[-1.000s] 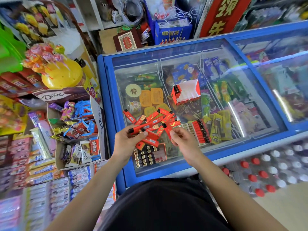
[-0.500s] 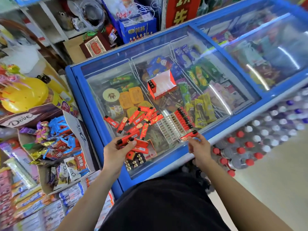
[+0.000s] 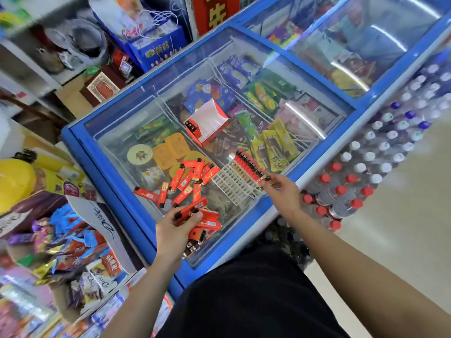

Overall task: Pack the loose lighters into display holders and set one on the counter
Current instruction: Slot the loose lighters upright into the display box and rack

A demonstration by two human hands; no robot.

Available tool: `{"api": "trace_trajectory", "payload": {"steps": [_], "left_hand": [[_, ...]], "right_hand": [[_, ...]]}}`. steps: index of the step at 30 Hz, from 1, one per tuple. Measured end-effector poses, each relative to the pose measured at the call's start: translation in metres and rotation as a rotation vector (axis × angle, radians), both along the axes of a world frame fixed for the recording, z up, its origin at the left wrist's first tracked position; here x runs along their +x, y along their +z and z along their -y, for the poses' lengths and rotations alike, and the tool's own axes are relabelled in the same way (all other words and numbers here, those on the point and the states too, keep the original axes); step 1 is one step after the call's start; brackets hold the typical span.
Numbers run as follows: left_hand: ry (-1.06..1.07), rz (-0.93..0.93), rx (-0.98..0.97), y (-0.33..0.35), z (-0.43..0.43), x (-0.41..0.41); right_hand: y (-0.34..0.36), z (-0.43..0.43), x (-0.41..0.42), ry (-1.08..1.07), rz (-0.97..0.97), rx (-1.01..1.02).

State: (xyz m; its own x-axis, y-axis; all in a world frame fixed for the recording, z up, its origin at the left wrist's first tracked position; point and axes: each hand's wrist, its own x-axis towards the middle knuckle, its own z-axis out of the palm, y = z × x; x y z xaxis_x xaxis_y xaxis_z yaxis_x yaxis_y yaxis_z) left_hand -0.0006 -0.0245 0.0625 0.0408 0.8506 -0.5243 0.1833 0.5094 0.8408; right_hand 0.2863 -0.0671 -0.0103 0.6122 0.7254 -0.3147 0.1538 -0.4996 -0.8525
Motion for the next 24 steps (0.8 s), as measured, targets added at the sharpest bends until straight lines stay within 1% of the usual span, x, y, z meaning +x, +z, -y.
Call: {"api": "trace_trajectory", "payload": {"steps": [5, 10, 12, 15, 19, 21, 24], "left_hand": [[-0.047, -0.03, 0.002, 0.002, 0.003, 0.008], [-0.064, -0.03, 0.002, 0.006, 0.005, 0.012], [-0.077, -0.025, 0.004, 0.008, 0.005, 0.014], [-0.073, -0.024, 0.013, 0.011, 0.004, 0.017], [-0.064, -0.019, 0.01, 0.01, 0.003, 0.018], [-0.053, -0.016, -0.001, 0.01, 0.003, 0.018], [-0.041, -0.014, 0.0, 0.01, 0.002, 0.015]], "right_hand": [[-0.009, -0.011, 0.004, 0.08, 0.063, -0.051], [-0.018, -0.012, 0.003, 0.207, 0.248, -0.119], [-0.022, -0.01, 0.004, 0.23, 0.269, -0.163], [-0.022, -0.008, 0.0, 0.167, 0.076, -0.175], [-0.022, -0.011, -0.012, -0.034, -0.177, -0.136], [-0.022, -0.012, -0.017, -0.068, -0.233, -0.109], [-0.026, -0.009, -0.024, -0.116, -0.194, -0.084]]}}
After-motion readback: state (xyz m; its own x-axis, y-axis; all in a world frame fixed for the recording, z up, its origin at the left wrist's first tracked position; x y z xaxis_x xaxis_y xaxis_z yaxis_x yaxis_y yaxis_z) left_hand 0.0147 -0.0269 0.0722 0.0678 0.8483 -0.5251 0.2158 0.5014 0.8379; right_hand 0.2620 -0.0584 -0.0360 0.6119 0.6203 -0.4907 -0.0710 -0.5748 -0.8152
